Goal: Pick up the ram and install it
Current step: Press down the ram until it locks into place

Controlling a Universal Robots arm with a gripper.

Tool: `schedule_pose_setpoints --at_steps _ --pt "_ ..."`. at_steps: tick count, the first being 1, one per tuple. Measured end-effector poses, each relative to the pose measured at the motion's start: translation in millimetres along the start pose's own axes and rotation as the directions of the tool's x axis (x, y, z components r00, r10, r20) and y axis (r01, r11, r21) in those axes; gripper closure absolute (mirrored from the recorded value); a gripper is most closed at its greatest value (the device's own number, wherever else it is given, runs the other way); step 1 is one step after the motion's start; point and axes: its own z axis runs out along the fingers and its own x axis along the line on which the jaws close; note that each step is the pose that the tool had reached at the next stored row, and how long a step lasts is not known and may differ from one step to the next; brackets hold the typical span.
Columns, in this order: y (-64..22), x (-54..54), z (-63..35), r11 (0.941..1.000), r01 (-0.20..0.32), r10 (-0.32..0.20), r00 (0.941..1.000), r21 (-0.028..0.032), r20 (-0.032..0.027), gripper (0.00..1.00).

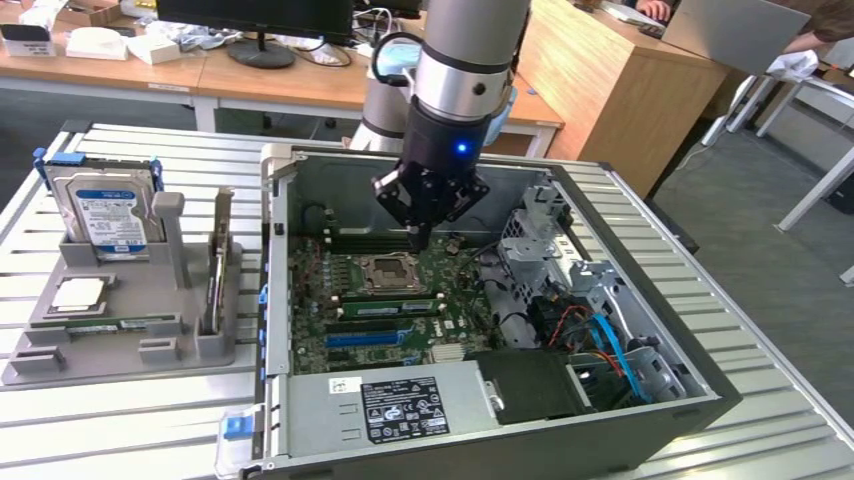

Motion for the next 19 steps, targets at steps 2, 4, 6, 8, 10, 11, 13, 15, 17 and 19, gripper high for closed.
schedule_pose_setpoints --at_steps 2,4,6,8,10,11,13,15,17,19 --pt "0.0 0.1 0.2 0.9996 -0.027 0.027 0.9996 0.0011 0.0008 0.90" --pt "0.0 0.2 0.4 0.9985 -0.054 0.054 0.9985 0.0022 0.0016 0.90" --pt "0.0 0.3 0.6 0.9967 -0.081 0.081 0.9967 0.0032 0.0024 0.90" --pt "0.0 0.4 0.8 0.9942 -0.108 0.108 0.9942 0.0043 0.0033 0.90" --pt "0.1 0.7 0.9 0.9922 -0.125 0.125 0.9922 0.0049 0.0039 0.90" --pt "0.1 0.8 0.9 0.9921 -0.126 0.126 0.9921 0.0049 0.0039 0.90" --pt "0.1 0.7 0.9 0.9921 -0.126 0.126 0.9921 0.0049 0.0039 0.90" --pt "0.1 0.7 0.9 0.9921 -0.126 0.126 0.9921 0.0050 0.0039 0.90" --pt "0.1 0.7 0.8 0.9921 -0.126 0.126 0.9921 0.0050 0.0039 0.90" --pt "0.3 0.7 0.9 0.9920 -0.126 0.126 0.9920 0.0050 0.0035 0.90"
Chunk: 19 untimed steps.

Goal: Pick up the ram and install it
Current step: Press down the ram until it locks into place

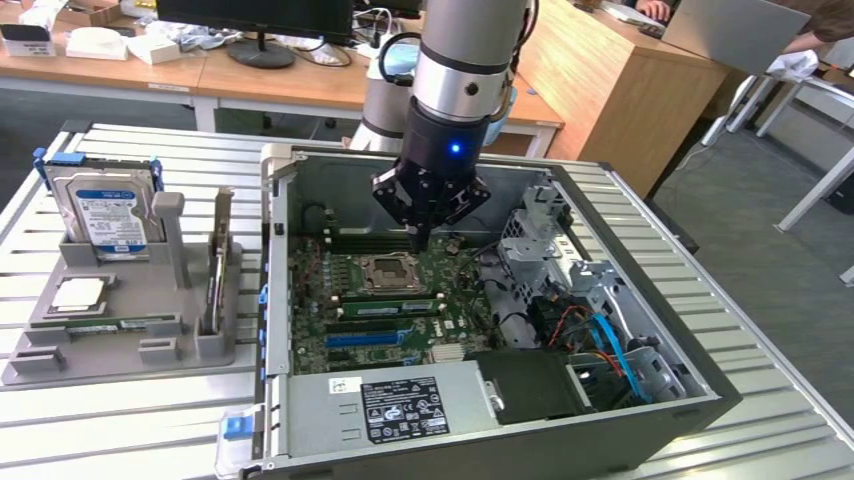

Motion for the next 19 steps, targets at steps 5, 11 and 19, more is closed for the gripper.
schedule_pose_setpoints --at_steps 5,11,19 --pt "0.7 0.1 -0.1 1.0000 -0.008 0.008 1.0000 0.0007 -0.0054 0.90" --pt "1.7 -0.2 0.3 0.9997 -0.023 0.023 0.9997 0.0011 -0.0057 0.90" --pt "2.8 0.0 0.5 0.9986 -0.052 0.052 0.9986 0.0024 -0.0048 0.90"
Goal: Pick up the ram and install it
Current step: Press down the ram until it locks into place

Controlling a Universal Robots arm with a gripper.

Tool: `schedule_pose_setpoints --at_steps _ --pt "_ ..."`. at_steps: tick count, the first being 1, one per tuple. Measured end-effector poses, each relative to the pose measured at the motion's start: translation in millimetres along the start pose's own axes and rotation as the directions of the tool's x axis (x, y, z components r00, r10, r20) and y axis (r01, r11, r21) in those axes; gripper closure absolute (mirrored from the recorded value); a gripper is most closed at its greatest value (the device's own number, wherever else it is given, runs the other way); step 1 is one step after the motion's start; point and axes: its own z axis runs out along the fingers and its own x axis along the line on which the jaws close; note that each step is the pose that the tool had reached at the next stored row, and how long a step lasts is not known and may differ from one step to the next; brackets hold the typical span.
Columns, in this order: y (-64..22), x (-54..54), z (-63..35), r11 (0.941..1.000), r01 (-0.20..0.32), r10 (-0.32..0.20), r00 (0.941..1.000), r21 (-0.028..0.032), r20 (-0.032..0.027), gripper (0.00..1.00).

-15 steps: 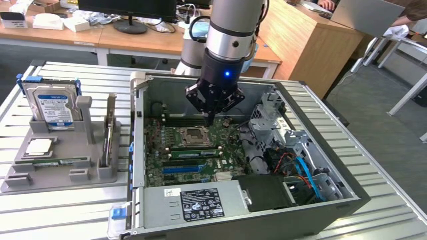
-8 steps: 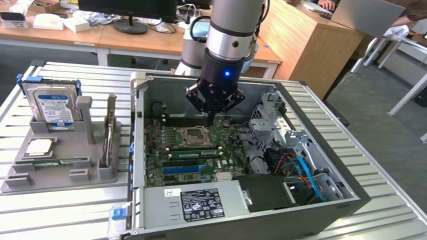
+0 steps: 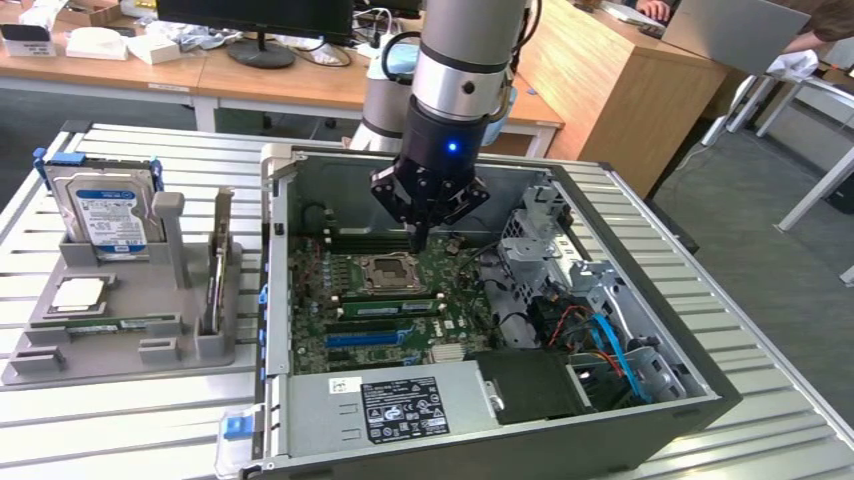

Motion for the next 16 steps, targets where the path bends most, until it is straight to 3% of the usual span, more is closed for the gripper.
schedule_pose_setpoints --at_steps 9,16 --pt "6.6 0.5 0.3 1.0000 -0.002 0.002 1.0000 0.0000 0.0001 0.90" --pt "6.9 0.6 0.3 1.0000 -0.002 0.002 1.0000 0.0000 0.0001 0.90"
